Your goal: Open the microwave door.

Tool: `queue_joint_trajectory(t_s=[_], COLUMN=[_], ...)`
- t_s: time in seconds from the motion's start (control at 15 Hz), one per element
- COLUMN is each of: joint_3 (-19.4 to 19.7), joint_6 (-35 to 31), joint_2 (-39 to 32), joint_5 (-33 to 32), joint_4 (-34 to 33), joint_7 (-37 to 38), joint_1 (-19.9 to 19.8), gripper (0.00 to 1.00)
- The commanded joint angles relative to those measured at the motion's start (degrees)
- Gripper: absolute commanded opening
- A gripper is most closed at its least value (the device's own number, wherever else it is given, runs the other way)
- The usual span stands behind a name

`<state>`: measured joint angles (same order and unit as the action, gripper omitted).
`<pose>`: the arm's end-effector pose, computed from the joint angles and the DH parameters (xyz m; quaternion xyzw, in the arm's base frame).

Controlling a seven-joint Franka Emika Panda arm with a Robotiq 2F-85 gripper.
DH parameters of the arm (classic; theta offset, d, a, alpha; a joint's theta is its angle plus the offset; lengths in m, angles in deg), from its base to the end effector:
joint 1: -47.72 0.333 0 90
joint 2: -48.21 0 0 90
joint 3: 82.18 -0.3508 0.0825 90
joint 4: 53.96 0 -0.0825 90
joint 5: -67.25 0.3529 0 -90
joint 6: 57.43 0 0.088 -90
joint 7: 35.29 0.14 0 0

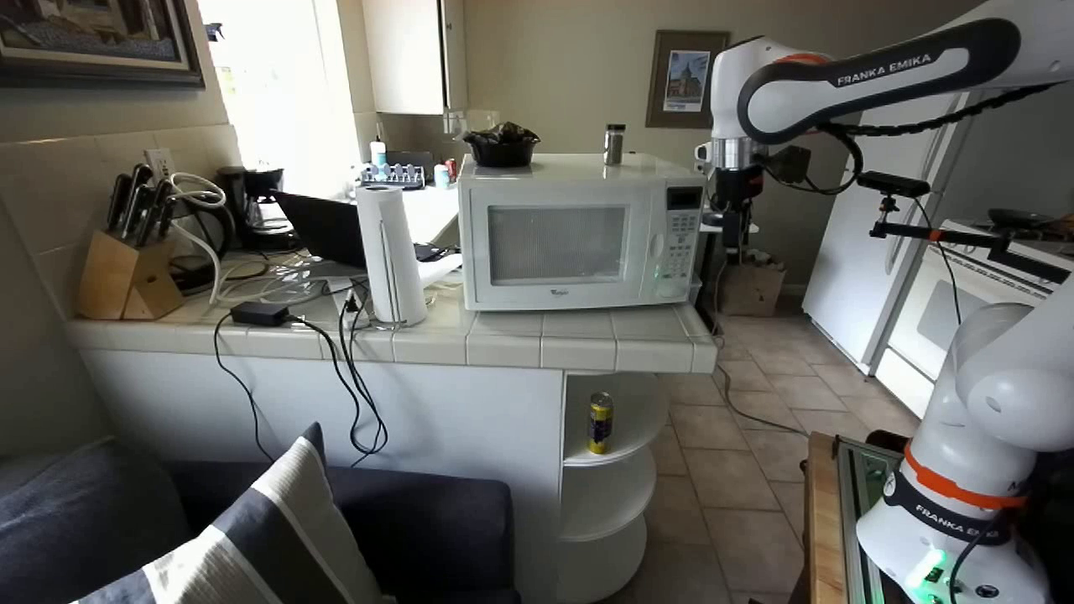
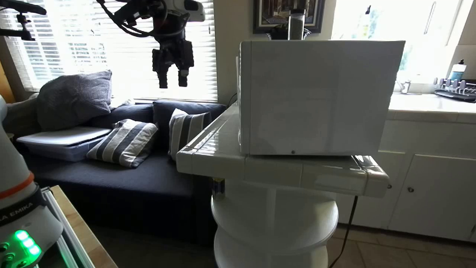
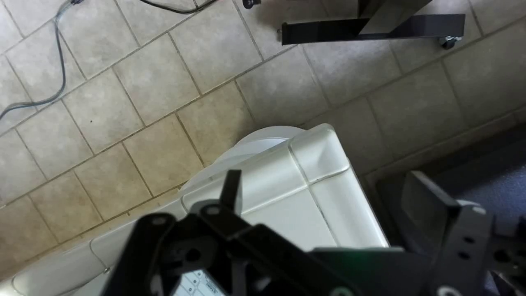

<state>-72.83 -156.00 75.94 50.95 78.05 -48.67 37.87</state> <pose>0.3152 -0.1559 0.5265 0.9935 -0.0109 -0.0765 0.0837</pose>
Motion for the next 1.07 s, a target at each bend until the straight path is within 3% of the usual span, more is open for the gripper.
queue_joint_trajectory(t_s=[0.0,0.13,0.2,0.67,0.73,0.8,1.0], joint_3=[0.5,0.5,0.4,0.5,0.5,0.1,-1.0], joint_6=[0.2,0.2,-1.4,-21.6,-25.9,-30.3,-42.9], joint_2=[0.0,0.0,-0.5,-1.4,-1.3,-1.2,-1.8], joint_5=[-0.2,-0.2,0.7,6.8,7.3,7.6,7.2], joint_4=[-0.1,-0.1,-0.3,7.4,9.6,11.6,16.9], joint_7=[0.2,0.2,3.7,21.9,23.9,26.0,32.7], joint_1=[0.7,0.7,0.2,-1.9,-2.4,-3.0,-5.6], gripper=[1.0,1.0,1.0,1.0,0.75,0.73,0.49])
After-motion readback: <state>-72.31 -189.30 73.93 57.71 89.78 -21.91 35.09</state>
